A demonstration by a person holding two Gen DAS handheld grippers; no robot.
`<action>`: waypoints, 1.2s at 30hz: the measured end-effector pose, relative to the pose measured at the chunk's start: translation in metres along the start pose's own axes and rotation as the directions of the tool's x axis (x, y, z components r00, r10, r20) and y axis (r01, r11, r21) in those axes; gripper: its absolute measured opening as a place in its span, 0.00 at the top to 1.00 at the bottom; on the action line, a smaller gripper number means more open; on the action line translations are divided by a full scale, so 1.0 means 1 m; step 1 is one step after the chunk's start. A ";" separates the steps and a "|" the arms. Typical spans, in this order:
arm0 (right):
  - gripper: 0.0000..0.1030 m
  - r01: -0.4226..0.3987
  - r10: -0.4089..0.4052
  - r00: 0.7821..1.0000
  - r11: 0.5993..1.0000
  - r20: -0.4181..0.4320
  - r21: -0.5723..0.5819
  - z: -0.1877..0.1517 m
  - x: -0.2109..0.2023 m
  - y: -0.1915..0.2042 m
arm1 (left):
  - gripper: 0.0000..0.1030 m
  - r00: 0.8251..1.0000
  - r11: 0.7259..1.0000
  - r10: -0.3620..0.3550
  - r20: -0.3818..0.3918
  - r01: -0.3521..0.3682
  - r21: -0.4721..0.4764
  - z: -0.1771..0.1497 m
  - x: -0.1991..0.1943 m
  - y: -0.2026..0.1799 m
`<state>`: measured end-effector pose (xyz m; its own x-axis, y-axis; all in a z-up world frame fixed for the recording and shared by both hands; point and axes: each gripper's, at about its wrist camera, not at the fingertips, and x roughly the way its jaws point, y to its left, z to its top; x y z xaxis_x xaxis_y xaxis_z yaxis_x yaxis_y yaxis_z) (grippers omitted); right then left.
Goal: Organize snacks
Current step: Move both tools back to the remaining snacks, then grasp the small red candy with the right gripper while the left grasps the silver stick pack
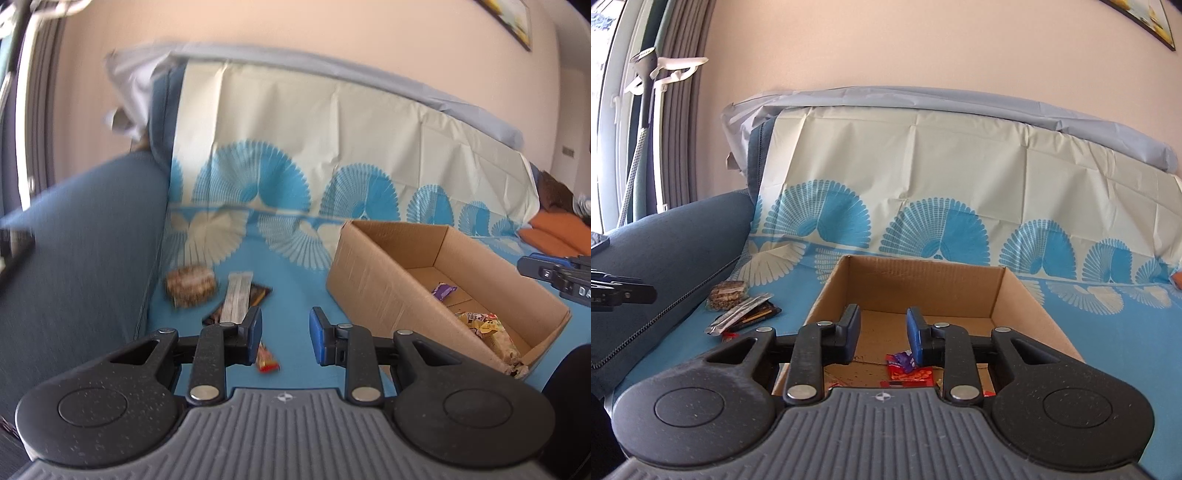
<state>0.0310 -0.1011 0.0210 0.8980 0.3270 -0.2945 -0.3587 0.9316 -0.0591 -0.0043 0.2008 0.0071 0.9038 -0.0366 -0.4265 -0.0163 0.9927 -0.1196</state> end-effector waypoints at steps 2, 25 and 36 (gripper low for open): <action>0.72 -0.015 0.016 1.000 0.999 0.022 -0.043 0.001 -0.001 0.011 | 0.70 1.000 0.998 0.004 0.012 -0.004 -0.069 -0.001 0.002 0.011; 0.72 -0.290 0.287 0.957 0.940 -0.043 -0.179 -0.033 0.062 0.155 | 0.70 1.000 0.948 0.002 -0.030 -0.011 -0.319 0.002 0.023 0.055; 0.63 -0.266 0.266 0.955 0.964 -0.131 0.018 -0.047 0.150 0.159 | 0.70 0.995 0.944 0.025 -0.093 -0.054 -0.325 0.003 0.051 0.059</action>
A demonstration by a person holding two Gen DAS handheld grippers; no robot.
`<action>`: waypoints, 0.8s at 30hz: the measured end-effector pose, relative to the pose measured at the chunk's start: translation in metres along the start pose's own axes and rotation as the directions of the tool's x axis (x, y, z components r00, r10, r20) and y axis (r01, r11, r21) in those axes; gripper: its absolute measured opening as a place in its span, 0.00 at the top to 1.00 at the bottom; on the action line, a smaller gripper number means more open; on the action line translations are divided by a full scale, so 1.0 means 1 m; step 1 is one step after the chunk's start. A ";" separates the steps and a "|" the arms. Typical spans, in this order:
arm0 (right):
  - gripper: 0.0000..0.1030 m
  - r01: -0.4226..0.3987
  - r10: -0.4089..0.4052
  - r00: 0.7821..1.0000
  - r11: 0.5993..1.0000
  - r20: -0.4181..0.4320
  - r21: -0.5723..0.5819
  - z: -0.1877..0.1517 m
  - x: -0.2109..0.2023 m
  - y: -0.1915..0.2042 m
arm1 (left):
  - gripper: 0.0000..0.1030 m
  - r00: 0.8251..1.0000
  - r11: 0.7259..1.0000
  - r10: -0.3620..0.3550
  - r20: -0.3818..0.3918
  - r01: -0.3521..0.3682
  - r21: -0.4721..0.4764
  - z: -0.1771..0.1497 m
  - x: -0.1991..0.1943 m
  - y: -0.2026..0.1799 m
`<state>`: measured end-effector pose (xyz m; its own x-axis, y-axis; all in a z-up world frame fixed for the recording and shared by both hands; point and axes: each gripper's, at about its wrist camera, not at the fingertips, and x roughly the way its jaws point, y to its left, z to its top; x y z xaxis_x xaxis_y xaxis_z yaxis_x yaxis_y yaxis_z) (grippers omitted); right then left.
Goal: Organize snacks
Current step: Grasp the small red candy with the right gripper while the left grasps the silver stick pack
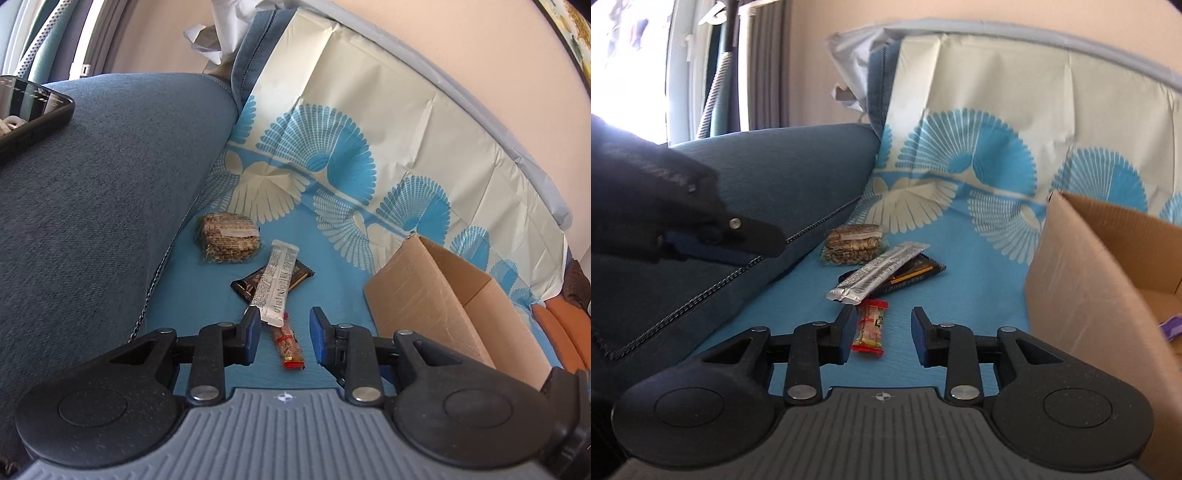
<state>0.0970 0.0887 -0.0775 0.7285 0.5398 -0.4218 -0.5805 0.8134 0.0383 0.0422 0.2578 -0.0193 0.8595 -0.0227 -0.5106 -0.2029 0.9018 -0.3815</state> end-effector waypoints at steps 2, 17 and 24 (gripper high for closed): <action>0.60 -0.006 0.006 1.000 1.000 -0.020 0.020 -0.001 0.015 -0.002 | 0.70 1.000 1.000 0.016 -0.007 -0.016 0.010 0.002 0.011 -0.002; 0.77 -0.037 0.046 0.992 0.996 -0.120 0.078 -0.010 0.065 -0.008 | 0.49 0.995 0.995 0.088 -0.043 -0.085 0.056 0.007 0.113 0.007; 0.80 0.046 -0.038 0.995 0.995 -0.090 0.086 -0.017 0.051 -0.017 | 0.43 0.991 0.968 0.109 -0.074 -0.089 0.233 -0.005 0.135 -0.021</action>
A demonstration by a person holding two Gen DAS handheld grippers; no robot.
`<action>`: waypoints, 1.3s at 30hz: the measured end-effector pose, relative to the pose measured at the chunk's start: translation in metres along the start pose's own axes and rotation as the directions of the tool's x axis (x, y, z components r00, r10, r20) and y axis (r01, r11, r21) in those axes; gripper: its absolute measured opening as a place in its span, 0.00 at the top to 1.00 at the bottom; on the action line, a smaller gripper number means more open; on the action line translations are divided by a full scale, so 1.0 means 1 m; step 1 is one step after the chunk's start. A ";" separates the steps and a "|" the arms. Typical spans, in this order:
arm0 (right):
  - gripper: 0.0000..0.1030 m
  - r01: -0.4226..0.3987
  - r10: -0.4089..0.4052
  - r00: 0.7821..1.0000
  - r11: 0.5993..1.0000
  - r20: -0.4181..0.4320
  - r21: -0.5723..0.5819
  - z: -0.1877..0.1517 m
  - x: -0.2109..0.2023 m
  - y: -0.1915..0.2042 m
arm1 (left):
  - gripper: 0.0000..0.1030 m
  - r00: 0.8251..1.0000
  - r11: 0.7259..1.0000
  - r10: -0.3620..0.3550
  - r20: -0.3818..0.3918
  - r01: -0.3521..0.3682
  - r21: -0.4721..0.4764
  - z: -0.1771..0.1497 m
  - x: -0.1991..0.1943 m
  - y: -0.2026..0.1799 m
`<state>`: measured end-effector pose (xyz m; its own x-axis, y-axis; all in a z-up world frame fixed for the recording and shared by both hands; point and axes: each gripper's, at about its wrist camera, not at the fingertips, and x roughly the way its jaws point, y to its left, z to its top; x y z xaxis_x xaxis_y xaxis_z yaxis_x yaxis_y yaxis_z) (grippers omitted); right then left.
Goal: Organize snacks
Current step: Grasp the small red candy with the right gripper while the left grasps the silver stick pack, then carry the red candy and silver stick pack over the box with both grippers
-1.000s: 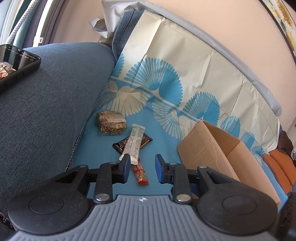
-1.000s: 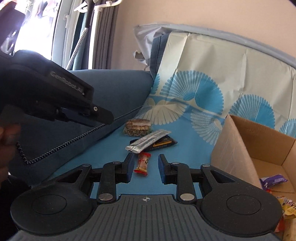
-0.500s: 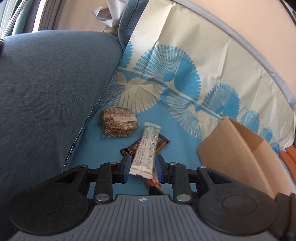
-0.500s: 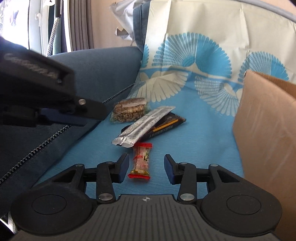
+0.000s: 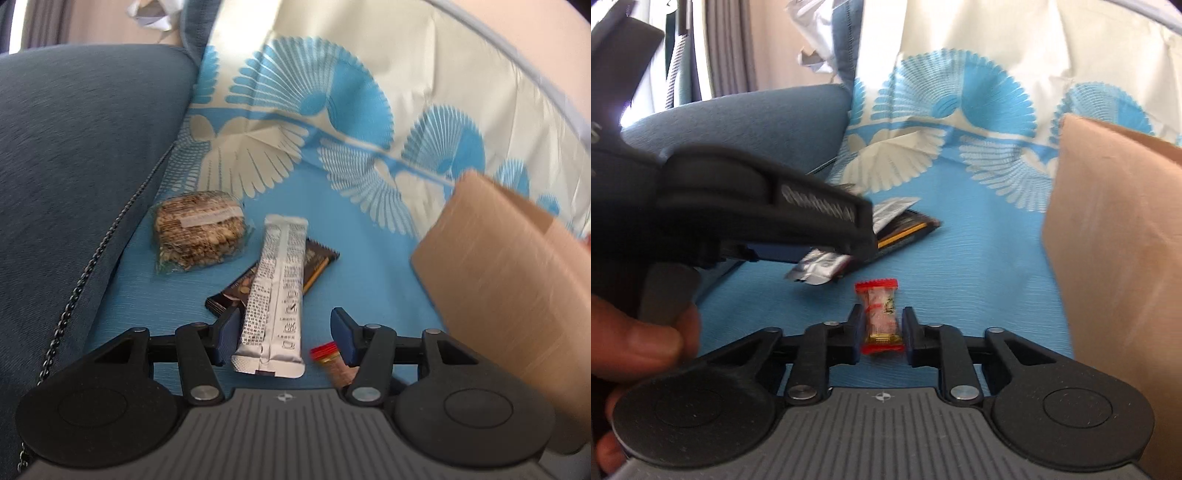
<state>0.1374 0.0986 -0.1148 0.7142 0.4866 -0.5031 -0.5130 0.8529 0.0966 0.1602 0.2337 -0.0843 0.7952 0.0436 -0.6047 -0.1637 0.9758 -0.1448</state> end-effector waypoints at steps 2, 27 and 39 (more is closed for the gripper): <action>0.80 0.025 -0.025 1.000 1.000 -0.005 0.013 -0.001 -0.003 -0.005 | 0.51 0.999 0.998 0.044 -0.029 -0.042 0.049 -0.003 0.005 -0.006; 0.85 -0.095 0.081 0.977 0.994 -0.200 -0.062 -0.020 -0.128 0.000 | 0.60 0.958 0.996 -0.046 -0.284 0.021 -0.092 -0.035 -0.108 0.002; 0.84 -0.129 0.115 0.965 0.991 -0.235 -0.045 -0.030 -0.128 -0.004 | 0.48 0.922 0.985 -0.040 -0.386 -0.028 -0.169 -0.049 -0.123 0.010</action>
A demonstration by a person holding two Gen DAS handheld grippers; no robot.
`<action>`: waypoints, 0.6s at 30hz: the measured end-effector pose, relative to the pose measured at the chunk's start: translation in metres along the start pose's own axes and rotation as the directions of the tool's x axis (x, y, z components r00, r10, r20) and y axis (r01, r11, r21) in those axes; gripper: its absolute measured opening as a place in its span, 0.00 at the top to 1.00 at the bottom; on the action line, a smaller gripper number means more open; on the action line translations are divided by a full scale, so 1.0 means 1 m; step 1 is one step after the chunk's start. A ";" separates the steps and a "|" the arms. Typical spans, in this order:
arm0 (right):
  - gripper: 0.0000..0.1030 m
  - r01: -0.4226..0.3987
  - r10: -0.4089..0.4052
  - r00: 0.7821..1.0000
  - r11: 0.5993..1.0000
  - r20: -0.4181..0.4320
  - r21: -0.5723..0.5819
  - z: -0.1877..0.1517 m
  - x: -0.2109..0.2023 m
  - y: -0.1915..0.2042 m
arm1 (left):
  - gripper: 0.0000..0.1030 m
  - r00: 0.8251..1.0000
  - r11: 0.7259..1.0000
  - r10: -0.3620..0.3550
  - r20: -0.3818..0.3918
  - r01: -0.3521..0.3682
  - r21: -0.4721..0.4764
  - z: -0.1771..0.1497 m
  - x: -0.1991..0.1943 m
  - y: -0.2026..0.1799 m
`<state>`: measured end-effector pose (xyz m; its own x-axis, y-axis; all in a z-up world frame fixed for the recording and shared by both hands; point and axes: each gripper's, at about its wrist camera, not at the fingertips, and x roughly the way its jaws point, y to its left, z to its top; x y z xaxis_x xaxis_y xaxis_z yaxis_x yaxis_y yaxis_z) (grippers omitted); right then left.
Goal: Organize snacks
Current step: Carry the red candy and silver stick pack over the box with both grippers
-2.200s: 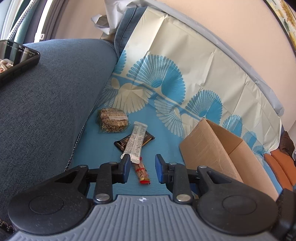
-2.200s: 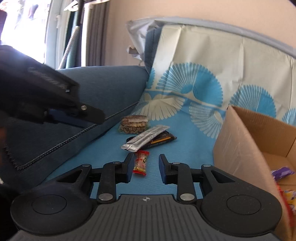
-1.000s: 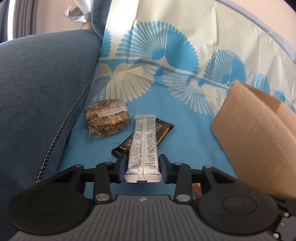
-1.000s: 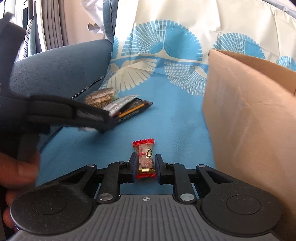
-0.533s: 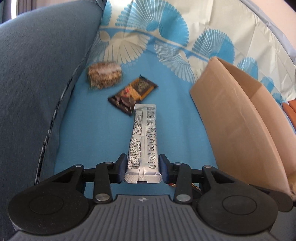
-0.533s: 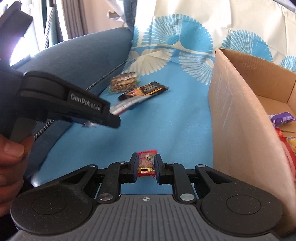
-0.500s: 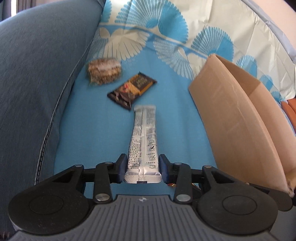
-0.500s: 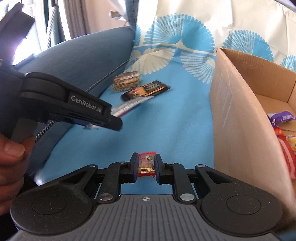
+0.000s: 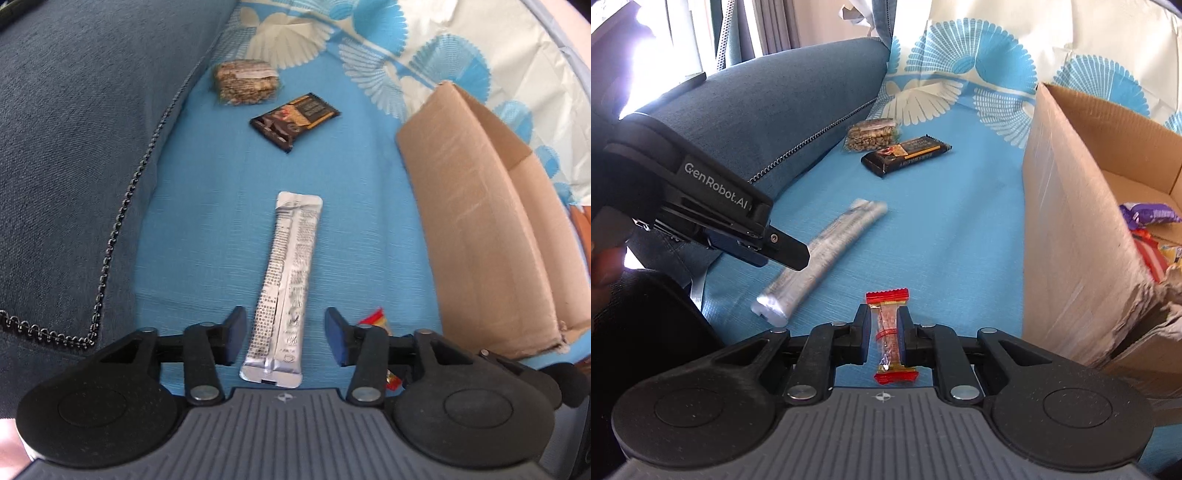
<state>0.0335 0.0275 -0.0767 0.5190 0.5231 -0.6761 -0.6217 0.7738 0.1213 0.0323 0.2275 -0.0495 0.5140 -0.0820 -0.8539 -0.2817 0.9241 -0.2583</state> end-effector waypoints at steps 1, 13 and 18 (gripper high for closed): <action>0.84 -0.007 0.007 1.000 1.000 -0.005 0.002 0.000 0.002 0.000 | 0.48 1.000 1.000 -0.002 -0.003 0.002 -0.003 0.001 0.001 0.000; 0.71 0.011 -0.012 0.999 1.000 -0.045 -0.018 -0.001 0.012 0.000 | 0.48 0.998 0.998 0.056 -0.039 -0.054 0.039 0.015 0.034 -0.018; 0.71 0.025 -0.027 0.998 0.999 -0.059 -0.028 -0.002 0.017 0.002 | 0.48 0.993 0.986 0.114 -0.019 -0.111 0.127 0.014 0.041 -0.033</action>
<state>0.0400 0.0374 -0.0897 0.5000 0.4799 -0.7209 -0.6246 0.7764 0.0836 0.0736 0.1985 -0.0696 0.4630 0.0169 -0.8862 -0.2321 0.9673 -0.1028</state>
